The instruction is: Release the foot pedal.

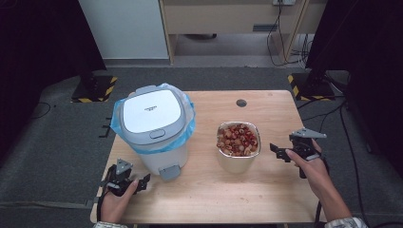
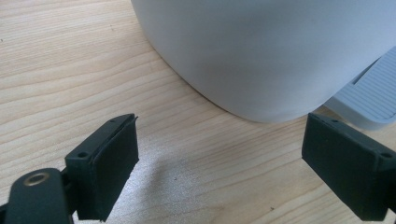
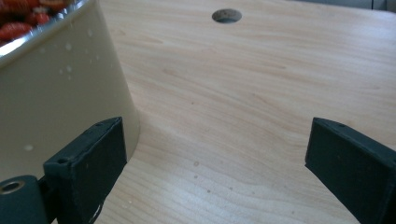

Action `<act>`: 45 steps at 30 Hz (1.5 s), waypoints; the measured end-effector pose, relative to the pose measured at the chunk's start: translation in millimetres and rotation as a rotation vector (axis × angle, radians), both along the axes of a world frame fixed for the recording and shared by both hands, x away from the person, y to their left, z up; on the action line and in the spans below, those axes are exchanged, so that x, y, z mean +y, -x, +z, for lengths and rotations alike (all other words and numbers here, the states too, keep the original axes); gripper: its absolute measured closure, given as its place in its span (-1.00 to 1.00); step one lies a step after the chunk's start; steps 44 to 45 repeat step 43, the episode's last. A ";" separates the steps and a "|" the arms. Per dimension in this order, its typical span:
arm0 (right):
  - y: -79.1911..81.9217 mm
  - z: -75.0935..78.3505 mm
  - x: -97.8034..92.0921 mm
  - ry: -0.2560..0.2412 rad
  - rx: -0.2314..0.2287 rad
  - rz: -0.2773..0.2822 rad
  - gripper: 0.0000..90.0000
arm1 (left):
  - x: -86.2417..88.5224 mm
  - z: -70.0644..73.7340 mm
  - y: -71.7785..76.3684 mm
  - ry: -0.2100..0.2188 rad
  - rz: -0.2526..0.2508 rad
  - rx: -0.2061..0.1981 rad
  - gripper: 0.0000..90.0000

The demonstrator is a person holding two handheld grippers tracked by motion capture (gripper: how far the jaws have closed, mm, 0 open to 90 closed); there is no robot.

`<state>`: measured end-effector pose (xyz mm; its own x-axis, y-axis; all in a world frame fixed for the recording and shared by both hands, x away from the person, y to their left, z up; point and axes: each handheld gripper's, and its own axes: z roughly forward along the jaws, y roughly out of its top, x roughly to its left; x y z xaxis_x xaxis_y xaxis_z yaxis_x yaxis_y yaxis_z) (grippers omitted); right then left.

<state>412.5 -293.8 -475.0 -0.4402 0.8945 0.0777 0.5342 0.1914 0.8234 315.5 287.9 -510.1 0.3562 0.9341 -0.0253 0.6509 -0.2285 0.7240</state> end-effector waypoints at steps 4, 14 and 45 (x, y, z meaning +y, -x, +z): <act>-0.3 -7.3 3.4 0.014 0.026 0.005 -0.88 | 1.4 -1.6 -1.5 -0.008 0.003 0.008 -0.78; -14.2 -24.6 8.1 0.066 0.079 -0.053 -0.91 | 10.6 -10.3 -13.7 -0.012 0.030 0.035 -0.78; -10.7 -64.7 20.0 0.142 0.142 -0.139 -0.96 | 17.5 -24.5 -27.4 -0.045 0.010 0.030 -0.93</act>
